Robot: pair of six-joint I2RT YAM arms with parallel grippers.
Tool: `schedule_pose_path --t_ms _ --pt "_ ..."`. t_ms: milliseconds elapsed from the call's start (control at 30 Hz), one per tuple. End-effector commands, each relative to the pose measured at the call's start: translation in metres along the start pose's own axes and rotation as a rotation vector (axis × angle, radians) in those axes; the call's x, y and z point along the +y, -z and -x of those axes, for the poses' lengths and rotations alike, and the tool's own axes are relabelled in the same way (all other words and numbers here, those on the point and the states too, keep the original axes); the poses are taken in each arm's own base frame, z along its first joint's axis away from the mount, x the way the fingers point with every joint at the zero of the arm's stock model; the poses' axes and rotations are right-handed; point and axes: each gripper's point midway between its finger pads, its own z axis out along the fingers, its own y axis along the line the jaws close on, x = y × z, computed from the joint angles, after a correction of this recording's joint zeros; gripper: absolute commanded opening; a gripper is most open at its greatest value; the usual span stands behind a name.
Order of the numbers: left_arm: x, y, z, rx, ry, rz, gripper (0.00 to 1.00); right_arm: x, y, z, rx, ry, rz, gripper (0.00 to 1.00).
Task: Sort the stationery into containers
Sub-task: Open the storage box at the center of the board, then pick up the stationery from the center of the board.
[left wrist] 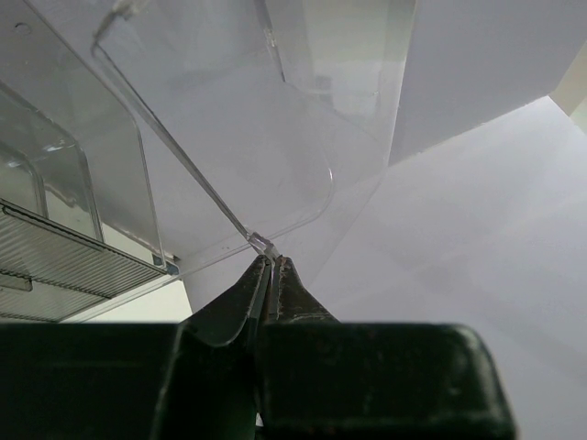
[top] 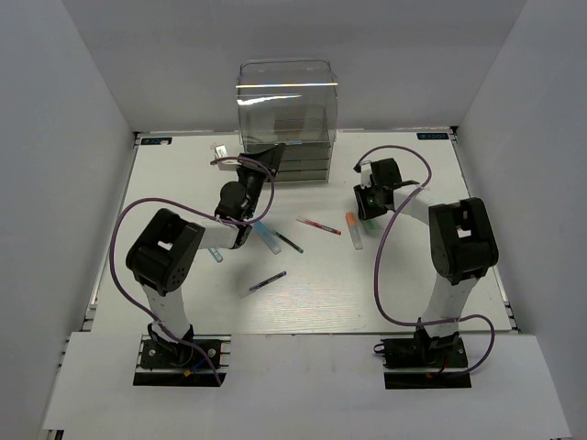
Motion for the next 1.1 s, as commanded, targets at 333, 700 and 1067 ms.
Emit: schedule_pose_path --t_ms 333,700,1067 --pt "-0.047 -0.004 0.019 -0.052 0.017 -0.115 0.12 0.063 0.093 0.069 -0.509 0.542 0.261 0.06" --pt "-0.045 -0.005 0.019 -0.057 0.016 -0.103 0.12 0.087 0.116 0.110 -0.780 1.010 0.112 0.05" --pt "-0.045 -0.005 0.019 -0.057 0.025 -0.103 0.12 0.112 0.129 0.169 -0.997 1.192 -0.043 0.05"
